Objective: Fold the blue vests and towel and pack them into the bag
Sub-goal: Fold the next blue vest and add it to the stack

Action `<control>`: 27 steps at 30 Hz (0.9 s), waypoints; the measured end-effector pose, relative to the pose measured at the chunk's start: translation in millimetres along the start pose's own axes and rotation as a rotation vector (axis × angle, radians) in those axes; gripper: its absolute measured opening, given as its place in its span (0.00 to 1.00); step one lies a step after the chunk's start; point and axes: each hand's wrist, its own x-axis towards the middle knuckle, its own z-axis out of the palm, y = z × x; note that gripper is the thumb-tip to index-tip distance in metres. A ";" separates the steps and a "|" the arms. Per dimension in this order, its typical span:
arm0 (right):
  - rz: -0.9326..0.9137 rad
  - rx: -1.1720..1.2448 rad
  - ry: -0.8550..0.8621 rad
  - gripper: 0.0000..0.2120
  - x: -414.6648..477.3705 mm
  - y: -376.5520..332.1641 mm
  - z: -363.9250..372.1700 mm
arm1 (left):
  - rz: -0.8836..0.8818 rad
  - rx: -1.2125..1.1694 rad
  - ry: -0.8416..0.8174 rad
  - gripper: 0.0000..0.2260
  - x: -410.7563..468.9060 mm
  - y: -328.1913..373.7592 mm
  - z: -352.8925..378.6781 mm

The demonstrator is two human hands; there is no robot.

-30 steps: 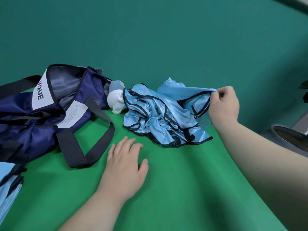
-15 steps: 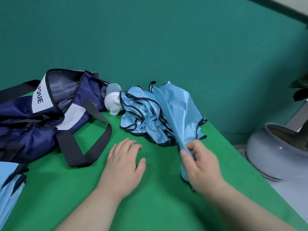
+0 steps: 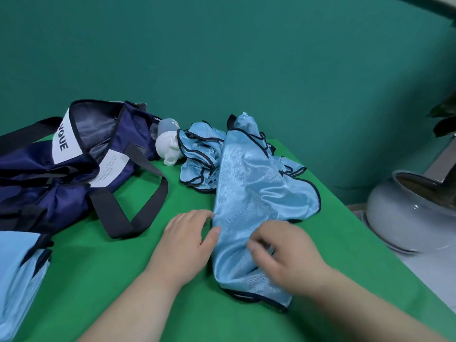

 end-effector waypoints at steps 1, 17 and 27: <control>0.102 -0.004 0.022 0.09 8.1 6.3 -3.0 | -0.003 -0.004 -0.019 0.27 0.2 0.6 -0.4; 0.437 -0.192 -0.133 0.24 11.6 36.5 26.5 | 0.067 0.012 -0.088 0.18 -27.4 8.2 -1.2; 0.353 -0.087 -0.141 0.22 -84.9 -52.6 19.5 | -0.064 -0.047 -0.163 0.17 -141.7 25.8 -46.9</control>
